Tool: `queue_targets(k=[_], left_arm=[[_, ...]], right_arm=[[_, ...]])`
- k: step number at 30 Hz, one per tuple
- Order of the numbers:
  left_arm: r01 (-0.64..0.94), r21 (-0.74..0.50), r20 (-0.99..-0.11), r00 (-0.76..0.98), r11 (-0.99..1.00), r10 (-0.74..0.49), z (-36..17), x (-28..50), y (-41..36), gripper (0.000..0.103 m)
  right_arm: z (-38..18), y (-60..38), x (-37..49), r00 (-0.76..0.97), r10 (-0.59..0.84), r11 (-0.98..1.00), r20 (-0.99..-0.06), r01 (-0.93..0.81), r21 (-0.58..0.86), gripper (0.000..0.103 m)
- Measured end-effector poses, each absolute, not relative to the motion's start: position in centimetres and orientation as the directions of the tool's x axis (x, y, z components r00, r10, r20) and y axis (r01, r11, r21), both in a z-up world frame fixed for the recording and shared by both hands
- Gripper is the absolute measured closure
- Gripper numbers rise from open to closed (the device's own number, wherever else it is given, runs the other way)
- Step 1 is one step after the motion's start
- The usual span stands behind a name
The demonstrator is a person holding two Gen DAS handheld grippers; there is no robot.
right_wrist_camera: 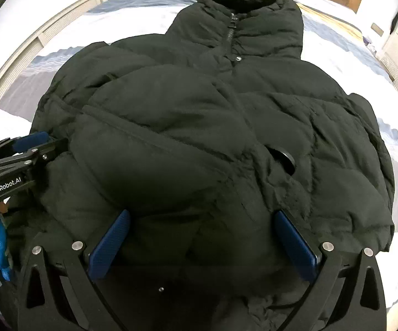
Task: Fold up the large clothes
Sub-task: 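Release the sleeve and press the folded coat flat with both grippers, then move both open grippers onto the black coat's hem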
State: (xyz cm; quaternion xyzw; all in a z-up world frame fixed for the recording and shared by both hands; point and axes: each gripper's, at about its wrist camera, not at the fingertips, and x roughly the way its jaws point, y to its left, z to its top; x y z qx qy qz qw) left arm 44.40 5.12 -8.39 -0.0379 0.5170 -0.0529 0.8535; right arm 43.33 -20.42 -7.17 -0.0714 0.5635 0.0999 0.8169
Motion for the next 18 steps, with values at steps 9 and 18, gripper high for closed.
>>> queue_targets(k=[9,18], left_arm=[[0.050,-0.123,-0.875,0.465,0.991,-0.132,-8.0,43.6,5.4,0.042],[0.070,-0.150,-0.863,0.478,0.986,-0.165,-6.7,42.7,6.1,0.042]], right_arm=[[-6.2,-20.6,42.5,0.351,0.062,0.974,-0.934,-0.226,-0.021,0.001],[-2.7,-18.8,41.8,0.412,0.079,0.972,-0.908,-0.235,-0.022,0.001]])
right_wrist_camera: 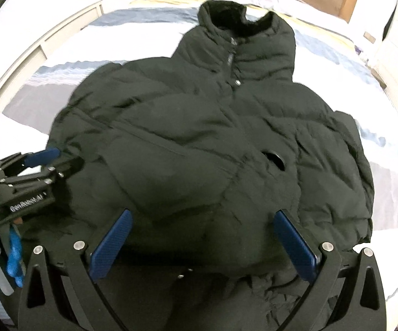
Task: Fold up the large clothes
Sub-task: 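Move both open grippers onto the black coat's hem, then grasp the coat hem with both grippers and lift it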
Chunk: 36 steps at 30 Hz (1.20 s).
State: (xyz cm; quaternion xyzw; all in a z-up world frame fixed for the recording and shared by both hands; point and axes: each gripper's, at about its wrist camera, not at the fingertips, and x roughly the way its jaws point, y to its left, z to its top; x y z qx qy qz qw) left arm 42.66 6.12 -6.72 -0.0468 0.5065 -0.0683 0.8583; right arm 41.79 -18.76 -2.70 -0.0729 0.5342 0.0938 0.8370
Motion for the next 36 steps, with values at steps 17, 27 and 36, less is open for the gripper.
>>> queue_targets(k=[17,27,36], left_arm=[[0.040,-0.085,-0.878,0.470,0.996,-0.094,-7.1,42.5,6.0,0.042],[0.084,-0.190,-0.857,0.472,0.978,-0.207,-1.6,48.7,5.5,0.042],[0.025,-0.380,-0.811,0.471,0.925,-0.346,-2.1,62.8,6.3,0.042]], right_arm=[[-6.4,-18.4,41.9,0.358,0.116,0.960,-0.926,-0.279,0.013,0.001],[-1.9,-26.5,47.0,0.403,0.175,0.953,-0.898,-0.299,0.052,0.001],[-0.8,-33.8,59.9,0.458,0.231,0.970,-0.858,-0.183,0.163,0.001]])
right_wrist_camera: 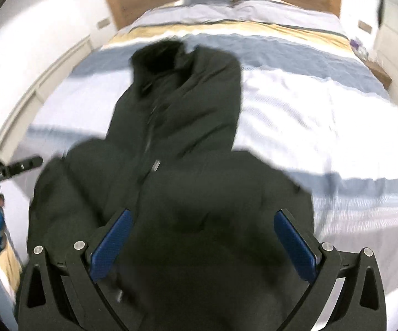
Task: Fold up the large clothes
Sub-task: 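Grasp the coat hem with both grippers and lift it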
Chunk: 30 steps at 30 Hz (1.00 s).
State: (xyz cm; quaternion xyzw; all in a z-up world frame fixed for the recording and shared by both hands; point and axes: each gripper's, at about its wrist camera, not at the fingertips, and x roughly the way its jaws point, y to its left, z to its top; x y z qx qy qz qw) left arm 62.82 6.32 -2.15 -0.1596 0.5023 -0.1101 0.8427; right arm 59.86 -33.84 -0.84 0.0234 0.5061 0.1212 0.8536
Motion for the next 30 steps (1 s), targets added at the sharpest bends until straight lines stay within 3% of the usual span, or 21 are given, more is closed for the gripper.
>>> queue_targets(k=[5,17,28,30], left_arm=[[-0.041,-0.462,-0.789,0.476,0.886,-0.389,-4.0,70.7,7.2,0.042],[-0.111,-0.601,-0.733,0.473,0.792,-0.490,-8.7,80.9,6.0,0.042],[-0.157,-0.646,-0.717,0.461,0.747,-0.523,-12.7,83.2,4.6,0.042],[-0.146,-0.644,-0.718,0.453,0.751,-0.528,-13.0,83.6,3.7,0.042]], right_arm=[[-2.0,-36.6,68.1,0.476,0.325,0.943,-0.817,-0.092,0.321,0.001],[-4.8,-36.4,79.9,0.521,0.439,0.869,-0.732,-0.040,0.492,0.001],[-7.3,-34.7,85.0,0.500,0.427,0.873,-0.753,-0.011,0.487,0.001],[-7.9,-34.3,85.4,0.481,0.416,0.884,-0.772,-0.012,0.468,0.008]])
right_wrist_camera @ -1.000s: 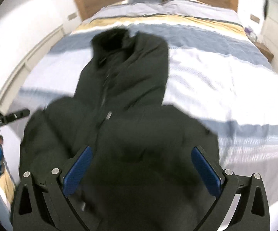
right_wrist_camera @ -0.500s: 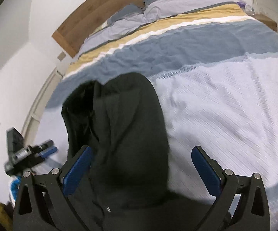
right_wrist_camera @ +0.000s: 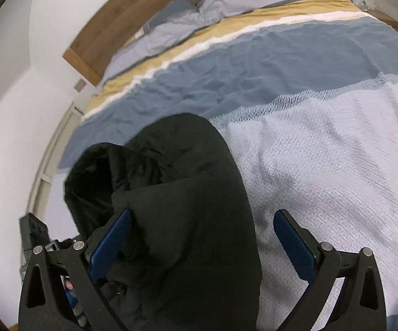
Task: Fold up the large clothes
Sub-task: 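Grasp the coat hem with both grippers and lift it, then carry the held hem over the coat body toward the hood with both grippers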
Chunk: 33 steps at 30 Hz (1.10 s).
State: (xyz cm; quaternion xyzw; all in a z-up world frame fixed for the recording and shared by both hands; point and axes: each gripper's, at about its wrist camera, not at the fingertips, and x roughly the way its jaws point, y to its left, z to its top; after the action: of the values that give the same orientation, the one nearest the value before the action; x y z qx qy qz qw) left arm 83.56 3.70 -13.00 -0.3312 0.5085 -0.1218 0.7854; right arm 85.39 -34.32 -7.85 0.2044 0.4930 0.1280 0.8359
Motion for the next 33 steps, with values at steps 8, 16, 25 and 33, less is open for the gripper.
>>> queue_targets(k=[8,16,25,33], left_arm=[[-0.123,-0.537,-0.791,0.417,0.835,-0.447,-13.0,84.0,0.8,0.088],[-0.062,-0.560,-0.739,0.487,0.826,-0.464,-8.8,79.6,1.6,0.094],[0.074,-0.575,-0.666,0.535,0.814,-0.519,-3.4,67.6,3.0,0.094],[0.016,-0.577,-0.708,0.489,0.817,-0.510,-6.8,58.2,5.0,0.094]], right_arm=[[-9.9,-32.3,85.9,0.401,0.342,0.933,-0.849,-0.038,0.358,0.084],[-4.5,-31.9,81.8,0.465,0.330,0.944,-0.821,-0.166,0.285,0.090],[2.4,-31.7,69.9,0.533,0.373,0.920,-0.760,-0.320,0.227,0.090],[0.3,-33.6,58.5,0.523,0.389,0.919,-0.758,-0.271,0.285,0.090]])
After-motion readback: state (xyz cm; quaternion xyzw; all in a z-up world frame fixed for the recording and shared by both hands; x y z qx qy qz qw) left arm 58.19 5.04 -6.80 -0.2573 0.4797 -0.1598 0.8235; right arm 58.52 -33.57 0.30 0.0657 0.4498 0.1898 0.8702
